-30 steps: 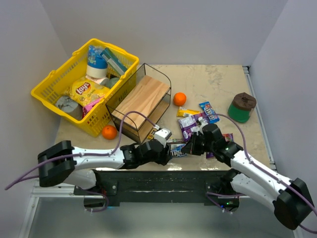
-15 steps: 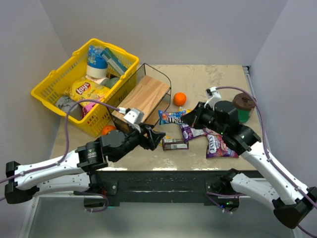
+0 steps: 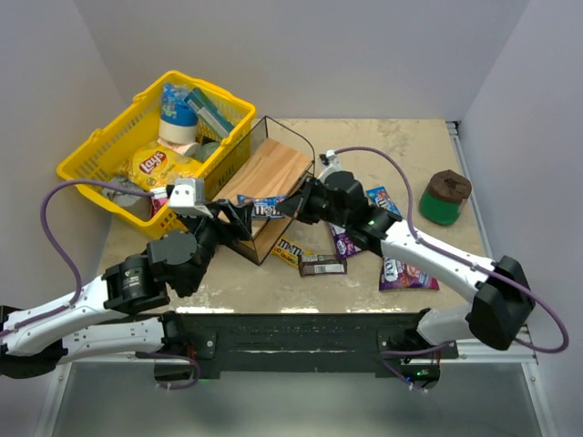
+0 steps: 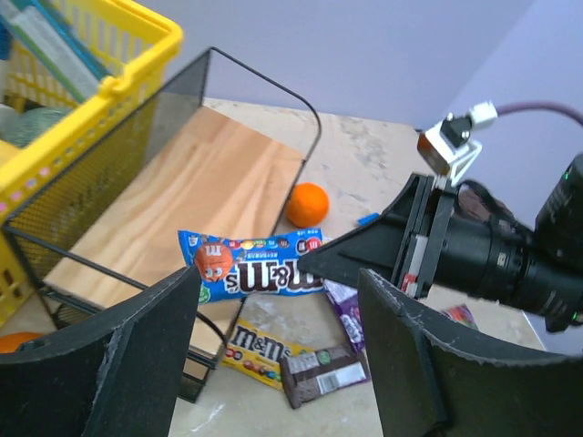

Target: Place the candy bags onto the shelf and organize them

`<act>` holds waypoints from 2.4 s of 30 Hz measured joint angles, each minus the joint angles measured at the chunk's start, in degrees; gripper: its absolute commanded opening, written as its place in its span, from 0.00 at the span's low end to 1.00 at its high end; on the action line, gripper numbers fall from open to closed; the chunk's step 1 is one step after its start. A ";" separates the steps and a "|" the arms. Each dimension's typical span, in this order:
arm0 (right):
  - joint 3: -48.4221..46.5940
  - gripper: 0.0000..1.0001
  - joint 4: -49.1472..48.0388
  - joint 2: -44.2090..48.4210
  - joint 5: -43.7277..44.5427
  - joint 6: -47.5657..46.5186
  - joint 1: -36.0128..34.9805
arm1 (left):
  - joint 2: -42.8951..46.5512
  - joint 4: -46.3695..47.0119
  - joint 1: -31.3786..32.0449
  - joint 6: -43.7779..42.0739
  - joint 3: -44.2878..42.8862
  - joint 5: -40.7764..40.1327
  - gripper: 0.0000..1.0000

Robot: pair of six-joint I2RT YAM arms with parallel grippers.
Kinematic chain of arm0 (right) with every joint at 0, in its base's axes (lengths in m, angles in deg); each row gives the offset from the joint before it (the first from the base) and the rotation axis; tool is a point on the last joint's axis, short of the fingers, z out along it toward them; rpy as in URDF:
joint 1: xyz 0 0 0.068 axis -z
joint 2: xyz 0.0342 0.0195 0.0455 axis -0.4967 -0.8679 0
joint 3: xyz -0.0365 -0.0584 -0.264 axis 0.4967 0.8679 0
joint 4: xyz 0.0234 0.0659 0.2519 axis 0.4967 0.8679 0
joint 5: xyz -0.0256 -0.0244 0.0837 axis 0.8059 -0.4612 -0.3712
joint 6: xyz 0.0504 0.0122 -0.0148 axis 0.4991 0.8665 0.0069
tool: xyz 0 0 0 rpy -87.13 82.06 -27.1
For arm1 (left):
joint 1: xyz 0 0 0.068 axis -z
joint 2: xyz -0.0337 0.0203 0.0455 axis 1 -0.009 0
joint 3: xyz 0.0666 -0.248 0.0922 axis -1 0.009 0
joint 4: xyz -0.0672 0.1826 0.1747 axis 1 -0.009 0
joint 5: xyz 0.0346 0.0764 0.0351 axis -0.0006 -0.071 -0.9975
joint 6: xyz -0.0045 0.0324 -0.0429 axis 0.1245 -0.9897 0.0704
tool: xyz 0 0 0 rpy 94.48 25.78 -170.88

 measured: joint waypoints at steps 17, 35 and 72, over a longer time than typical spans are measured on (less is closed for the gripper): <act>-1.33 0.00 -11.85 -12.15 25.27 28.68 -14.88 | 2.27 -6.05 0.00 0.48 -0.28 -8.28 0.78; -5.14 0.29 -8.57 -18.08 28.24 38.03 -16.87 | 5.31 -6.43 0.00 0.52 -0.28 -10.47 0.80; 8.11 0.94 18.62 14.67 24.50 -3.13 -3.98 | -8.44 14.08 0.00 -12.41 9.33 6.62 0.95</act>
